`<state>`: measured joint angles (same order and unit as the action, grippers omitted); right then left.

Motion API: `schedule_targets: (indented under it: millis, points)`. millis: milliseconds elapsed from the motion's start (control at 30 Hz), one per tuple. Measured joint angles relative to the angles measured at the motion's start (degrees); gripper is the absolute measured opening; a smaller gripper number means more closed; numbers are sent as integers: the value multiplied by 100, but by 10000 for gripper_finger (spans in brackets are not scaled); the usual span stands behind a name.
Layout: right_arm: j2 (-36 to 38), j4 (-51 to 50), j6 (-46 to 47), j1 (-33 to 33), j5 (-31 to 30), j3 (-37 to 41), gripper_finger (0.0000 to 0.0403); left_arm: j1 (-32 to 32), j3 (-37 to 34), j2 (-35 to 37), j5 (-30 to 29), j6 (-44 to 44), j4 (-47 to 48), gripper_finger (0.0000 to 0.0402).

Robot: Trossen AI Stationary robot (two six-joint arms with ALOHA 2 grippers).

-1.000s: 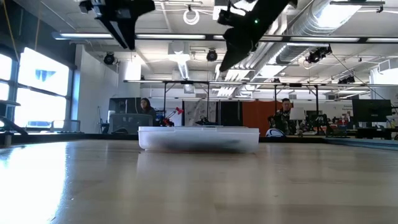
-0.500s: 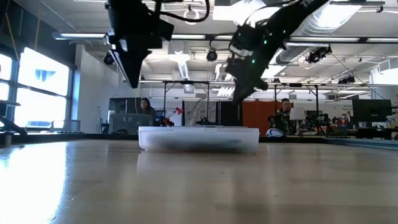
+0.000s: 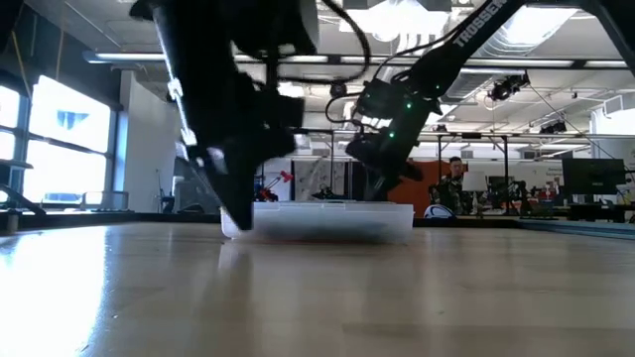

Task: Pick & place school supplies into a supply box
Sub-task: Close the lid of the black supply box

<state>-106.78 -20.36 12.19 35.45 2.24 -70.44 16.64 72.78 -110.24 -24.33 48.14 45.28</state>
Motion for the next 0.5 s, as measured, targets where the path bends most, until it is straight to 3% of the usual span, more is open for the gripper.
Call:
schedule_targets:
  millis: [167,333,500]
  points:
    - [-199,133,332,58,39,3,0,-264,-221,-195,-21,-11,-372,28]
    - [-363,81,375,54,458,7,0,-417,-202,-246,-29,-153,-381,10]
    - [-415,-48,289,2,744,0,0,-419,-181,-264,-185,-185,-402,27]
